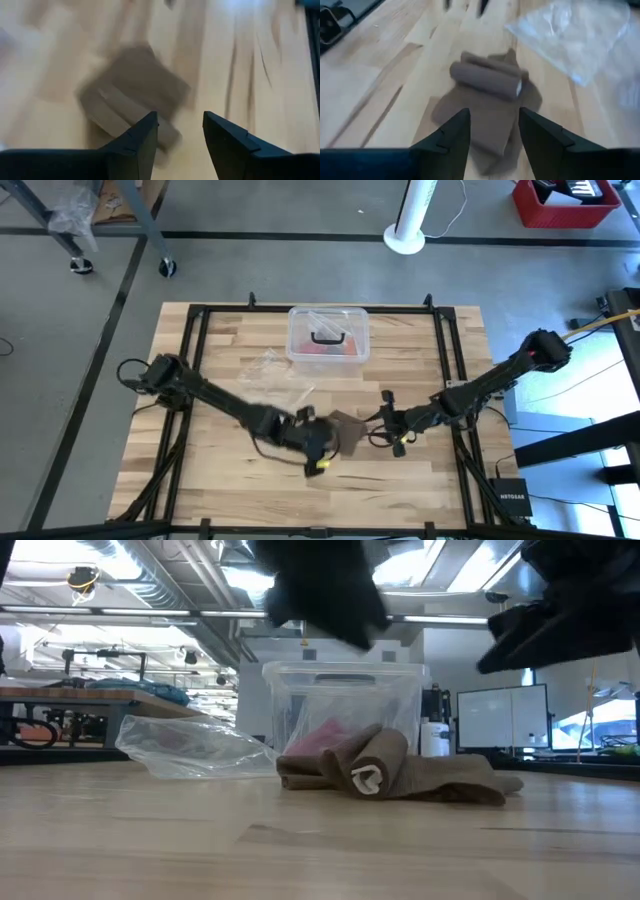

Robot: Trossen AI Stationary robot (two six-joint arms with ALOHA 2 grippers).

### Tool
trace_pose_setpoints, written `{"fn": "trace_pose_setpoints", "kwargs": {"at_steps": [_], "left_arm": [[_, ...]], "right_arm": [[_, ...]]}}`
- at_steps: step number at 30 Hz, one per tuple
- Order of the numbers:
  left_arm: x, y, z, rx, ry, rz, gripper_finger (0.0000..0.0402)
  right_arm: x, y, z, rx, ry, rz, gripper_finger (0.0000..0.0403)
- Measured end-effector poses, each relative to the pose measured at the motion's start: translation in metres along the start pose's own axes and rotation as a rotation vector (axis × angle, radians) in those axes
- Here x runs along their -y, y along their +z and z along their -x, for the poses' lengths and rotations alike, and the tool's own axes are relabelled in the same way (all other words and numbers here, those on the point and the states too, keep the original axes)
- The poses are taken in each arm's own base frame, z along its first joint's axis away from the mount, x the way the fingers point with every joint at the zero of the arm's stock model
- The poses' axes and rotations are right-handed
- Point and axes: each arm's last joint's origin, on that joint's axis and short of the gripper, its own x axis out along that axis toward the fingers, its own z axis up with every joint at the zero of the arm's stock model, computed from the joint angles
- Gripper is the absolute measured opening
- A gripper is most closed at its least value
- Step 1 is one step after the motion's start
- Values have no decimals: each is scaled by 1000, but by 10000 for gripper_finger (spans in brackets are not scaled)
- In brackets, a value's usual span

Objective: Roll bandage
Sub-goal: Roll the brown bandage

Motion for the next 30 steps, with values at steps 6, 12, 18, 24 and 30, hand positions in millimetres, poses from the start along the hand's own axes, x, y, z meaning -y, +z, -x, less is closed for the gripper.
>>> {"fn": "trace_pose_setpoints", "kwargs": {"at_steps": [6,12,18,24,30], "left_arm": [[26,-36,-24,-61,30,68,150],[36,-55,-47,-42,83,86,150],[30,-62,-61,-4,209,87,150],[19,-71,-59,-74,317,131,150],[20,-83,-52,-129,383,176,150]], "right_arm": [[9,-4,-36,-11,-34,16,169],[31,-14,-62,-46,10,-46,169],[35,-18,-77,-74,94,-84,169],[28,-15,-84,-76,184,-91,169],[7,-4,-83,-51,340,-77,169]]}}
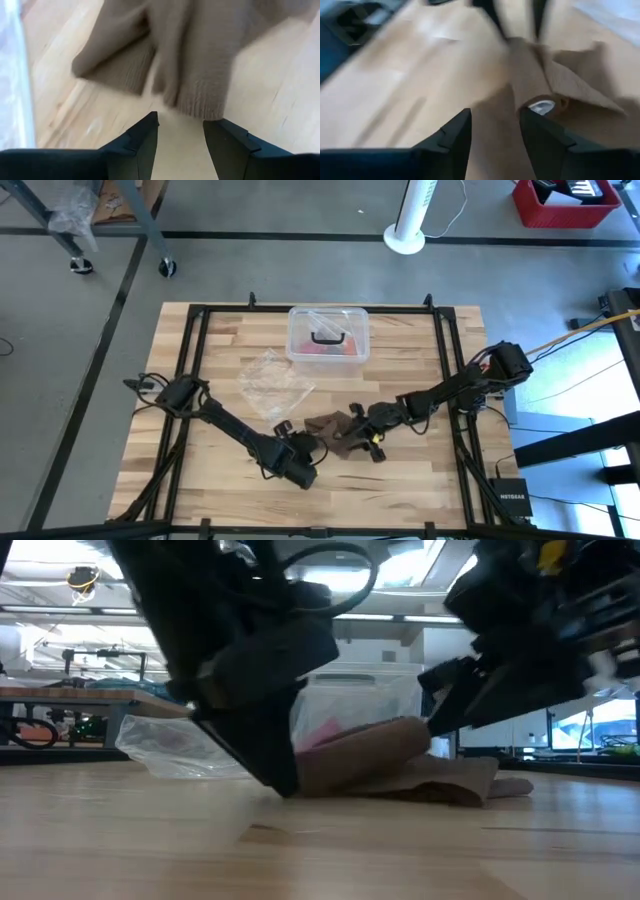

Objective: Roll bandage
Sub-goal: Roll the brown bandage

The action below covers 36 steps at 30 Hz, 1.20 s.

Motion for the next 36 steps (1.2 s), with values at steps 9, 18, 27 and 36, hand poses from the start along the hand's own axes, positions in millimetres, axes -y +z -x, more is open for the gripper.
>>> {"fn": "trace_pose_setpoints", "kwargs": {"at_steps": [9,18,27,36], "left_arm": [[18,5,40,47,-105,-55,150],[15,15,35,107,-71,-154,150],[3,34,9,41,-103,-225,165],[5,25,-10,-3,-78,-288,187]], "right_arm": [[-8,12,12,6,-23,12,169],[-10,11,23,-69,-30,-73,169],[-9,9,22,-76,-44,-102,169],[-8,1,23,-96,-67,-104,169]]}}
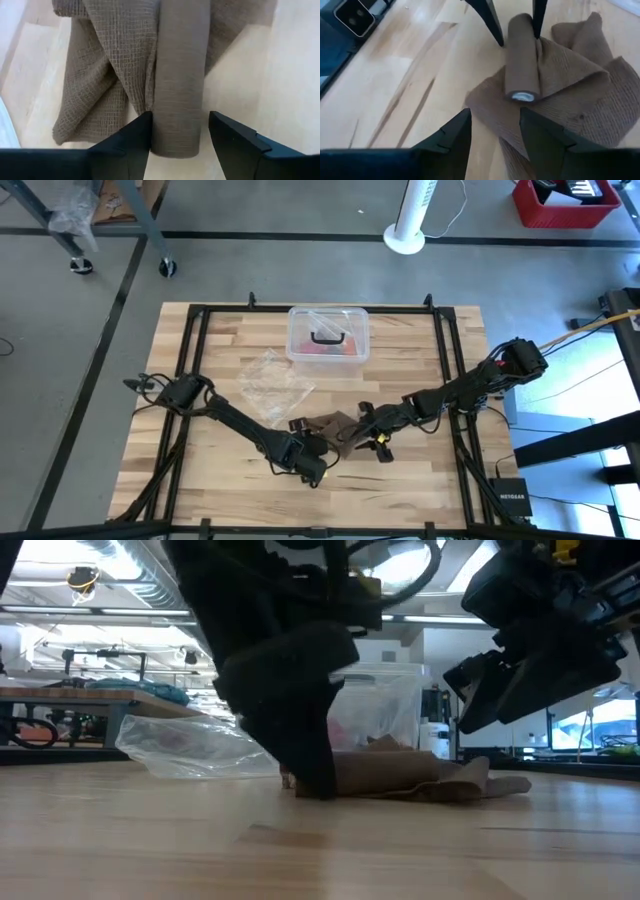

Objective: Roll bandage
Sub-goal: Roll the brown bandage

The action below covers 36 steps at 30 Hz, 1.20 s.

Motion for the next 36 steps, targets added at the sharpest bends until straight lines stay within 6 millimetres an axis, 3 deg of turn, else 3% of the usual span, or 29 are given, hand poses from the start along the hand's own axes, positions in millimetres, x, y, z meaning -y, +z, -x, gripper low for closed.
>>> {"fn": "trace_pose_setpoints", "kwargs": {"at_steps": [6,10,15,21,28,36], "left_arm": [[1,0,-1,2,1,-18,157],[-1,2,5,10,-4,-14,119],[-7,13,35,66,-45,-7,84],[-24,30,86,174,-113,-4,80],[-49,44,134,290,-173,37,86],[-55,46,149,310,-226,91,83]], "right_arm": [[-1,1,2,10,16,4,169],[-3,9,15,40,23,7,169],[-8,17,45,58,34,-18,169],[-29,28,74,183,42,76,169],[-51,46,75,436,-43,295,170],[-52,61,79,552,-129,467,170]]}}
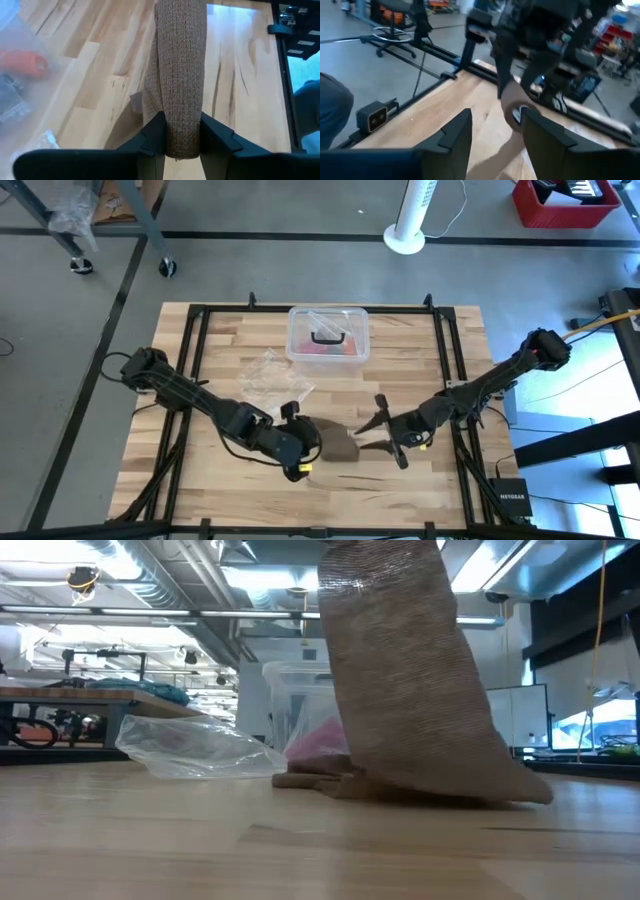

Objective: Roll bandage
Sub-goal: Roll the brown bandage

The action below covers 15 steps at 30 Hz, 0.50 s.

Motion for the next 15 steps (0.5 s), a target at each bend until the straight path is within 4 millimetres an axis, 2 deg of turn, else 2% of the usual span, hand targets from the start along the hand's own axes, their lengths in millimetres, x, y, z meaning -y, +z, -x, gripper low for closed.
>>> {"fn": "trace_pose_setpoints", "kwargs": {"at_steps": [10,15], "left_arm": [[2,3,0,28,-18,6,82],[2,3,0,28,-15,-7,85]], "right_arm": [[-3,-5,-12,-6,-34,50,170],[-1,-4,-11,-5,-69,70,170]]}}
